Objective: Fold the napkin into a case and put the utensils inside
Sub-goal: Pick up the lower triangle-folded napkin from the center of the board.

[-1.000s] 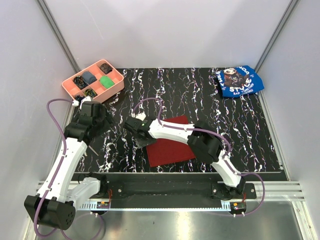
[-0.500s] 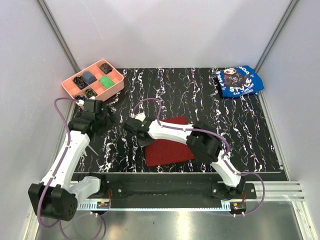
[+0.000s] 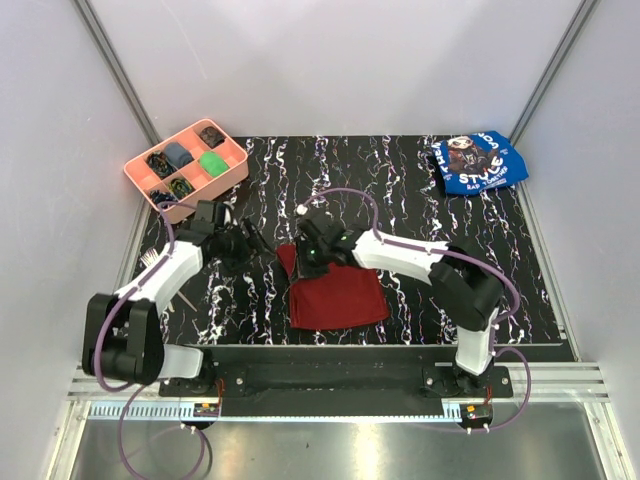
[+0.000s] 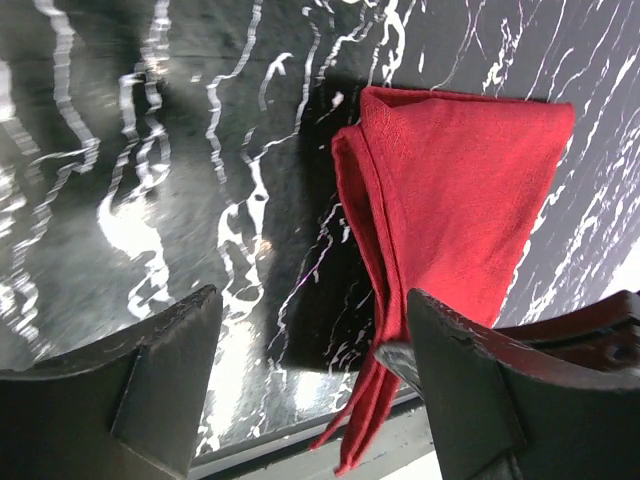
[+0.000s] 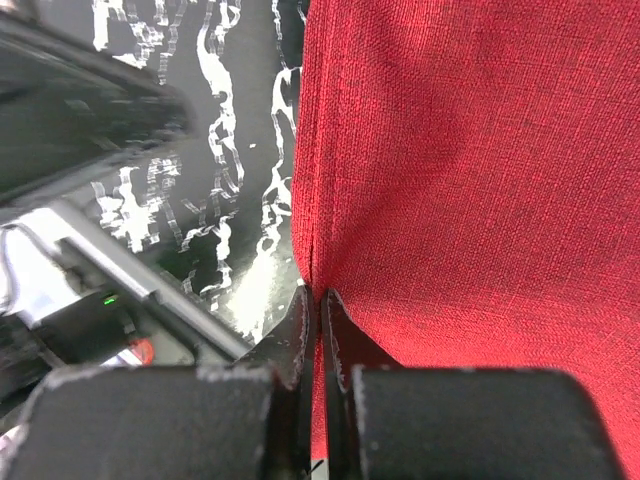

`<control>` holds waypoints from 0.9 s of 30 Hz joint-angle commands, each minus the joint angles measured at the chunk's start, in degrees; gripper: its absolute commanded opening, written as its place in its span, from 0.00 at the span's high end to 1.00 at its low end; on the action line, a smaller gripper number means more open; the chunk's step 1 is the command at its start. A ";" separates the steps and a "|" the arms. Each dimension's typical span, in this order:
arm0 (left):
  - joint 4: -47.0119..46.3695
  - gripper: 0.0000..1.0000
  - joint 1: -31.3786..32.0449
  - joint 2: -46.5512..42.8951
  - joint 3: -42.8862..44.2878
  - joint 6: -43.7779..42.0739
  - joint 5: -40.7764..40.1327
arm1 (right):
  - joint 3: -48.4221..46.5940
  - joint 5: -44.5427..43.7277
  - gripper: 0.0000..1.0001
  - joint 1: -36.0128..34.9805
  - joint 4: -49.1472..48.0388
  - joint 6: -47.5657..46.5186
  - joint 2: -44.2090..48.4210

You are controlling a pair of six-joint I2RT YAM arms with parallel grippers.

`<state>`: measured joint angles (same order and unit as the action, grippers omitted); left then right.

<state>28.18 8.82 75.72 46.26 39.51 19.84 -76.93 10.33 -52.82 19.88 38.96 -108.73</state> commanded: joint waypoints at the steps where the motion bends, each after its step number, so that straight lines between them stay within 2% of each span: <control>1: -7.35 0.24 2.08 2.75 1.81 1.19 3.98 | 4.76 9.62 1.00 2.62 -9.51 2.61 4.66; 9: -10.87 0.24 6.73 7.41 3.13 5.92 0.82 | 11.62 14.63 1.00 5.97 -14.51 3.40 7.39; 17: -12.98 0.28 7.70 11.99 5.06 8.49 -0.41 | 13.64 16.73 1.00 6.94 -17.06 3.67 8.00; 26: -11.49 0.56 8.67 16.99 11.21 4.97 -3.22 | 17.15 21.92 1.00 8.78 -19.26 2.88 7.92; 27: -11.40 0.63 8.93 17.26 11.57 4.79 -3.05 | 17.42 22.36 1.00 9.13 -19.35 2.70 7.74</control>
<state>18.44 16.71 91.77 53.82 46.22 18.26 -60.93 28.16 -44.64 3.27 42.26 -103.13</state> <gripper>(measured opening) 0.453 0.012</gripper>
